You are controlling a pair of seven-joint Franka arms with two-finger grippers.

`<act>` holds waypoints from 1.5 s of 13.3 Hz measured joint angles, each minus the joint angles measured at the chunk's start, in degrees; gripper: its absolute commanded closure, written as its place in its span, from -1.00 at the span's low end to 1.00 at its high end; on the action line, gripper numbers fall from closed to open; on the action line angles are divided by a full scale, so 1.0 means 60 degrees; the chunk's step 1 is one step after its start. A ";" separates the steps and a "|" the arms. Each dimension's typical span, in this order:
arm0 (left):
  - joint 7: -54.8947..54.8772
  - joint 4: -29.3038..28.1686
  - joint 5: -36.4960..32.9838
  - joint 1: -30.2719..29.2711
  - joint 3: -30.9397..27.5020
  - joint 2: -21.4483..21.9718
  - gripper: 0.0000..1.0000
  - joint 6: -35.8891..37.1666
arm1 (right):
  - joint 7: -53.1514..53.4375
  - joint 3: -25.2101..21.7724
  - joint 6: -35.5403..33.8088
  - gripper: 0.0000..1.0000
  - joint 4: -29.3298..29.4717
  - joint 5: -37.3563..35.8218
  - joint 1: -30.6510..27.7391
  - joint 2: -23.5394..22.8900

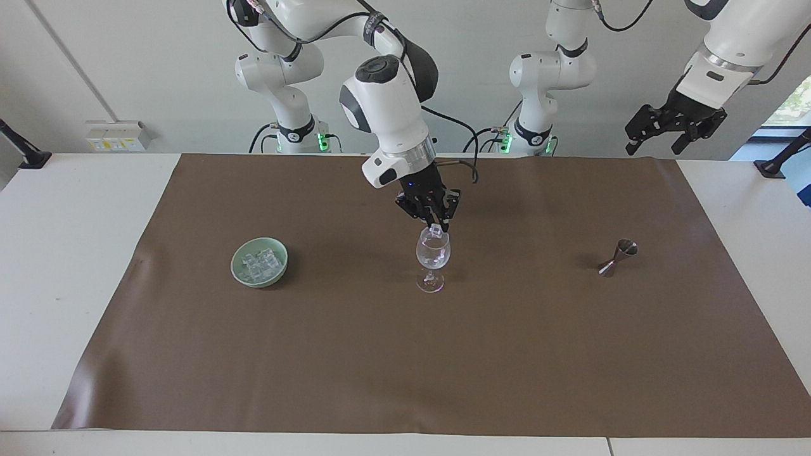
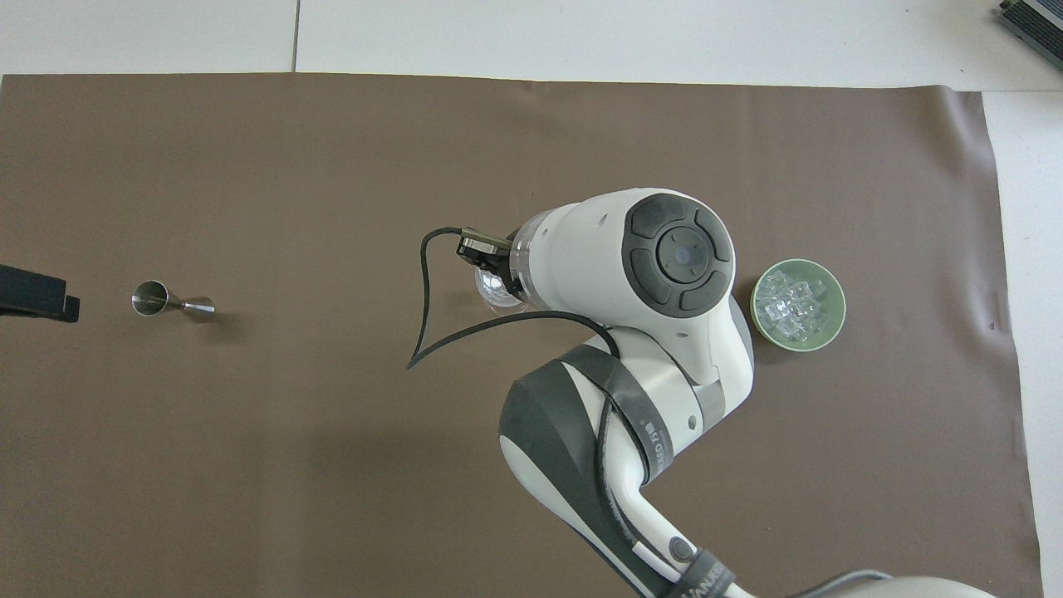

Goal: Pour wine and add ice with both arms

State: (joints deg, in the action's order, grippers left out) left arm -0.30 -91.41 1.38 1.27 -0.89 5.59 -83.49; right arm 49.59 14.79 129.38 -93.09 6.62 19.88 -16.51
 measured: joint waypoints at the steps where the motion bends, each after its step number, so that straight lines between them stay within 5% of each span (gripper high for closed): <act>1: 0.0000 0.0000 0.0000 0.0000 0.0000 0.0000 -1.00 0.0000 | 0.0000 0.0000 0.0041 1.00 0.0000 -0.0005 0.0001 -0.0038; 9: 0.0000 0.0000 0.0000 -0.0001 0.0001 0.0000 -1.00 0.0000 | 0.0000 -0.0003 0.0208 0.76 0.0000 -0.0007 0.0002 -0.0243; 12: 0.0000 0.0000 0.0000 -0.0001 0.0001 0.0000 -1.00 0.0000 | 0.0000 -0.0002 0.0201 0.41 -0.0002 -0.0007 0.0002 -0.0262; 16: 0.0000 0.0000 0.0000 -0.0001 0.0001 0.0000 -1.00 0.0000 | 0.0000 -0.0009 0.0199 -0.36 -0.0005 -0.0007 0.0002 -0.0273; 19: 0.0000 0.0000 0.0000 -0.0001 0.0001 0.0000 -1.00 0.0000 | 0.0000 -0.0010 0.0199 -0.66 -0.0004 -0.0007 0.0002 -0.0273; 20: 0.0000 0.0000 0.0000 -0.0001 0.0001 0.0000 -1.00 0.0000 | 0.0000 -0.0009 0.0199 -1.00 -0.0001 -0.0007 0.0002 -0.0273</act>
State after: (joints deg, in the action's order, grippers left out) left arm -0.30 -91.41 1.38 1.26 -0.88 5.59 -83.49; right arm 49.59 14.73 130.58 -93.09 6.58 19.89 -18.15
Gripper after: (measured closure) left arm 0.000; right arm 0.295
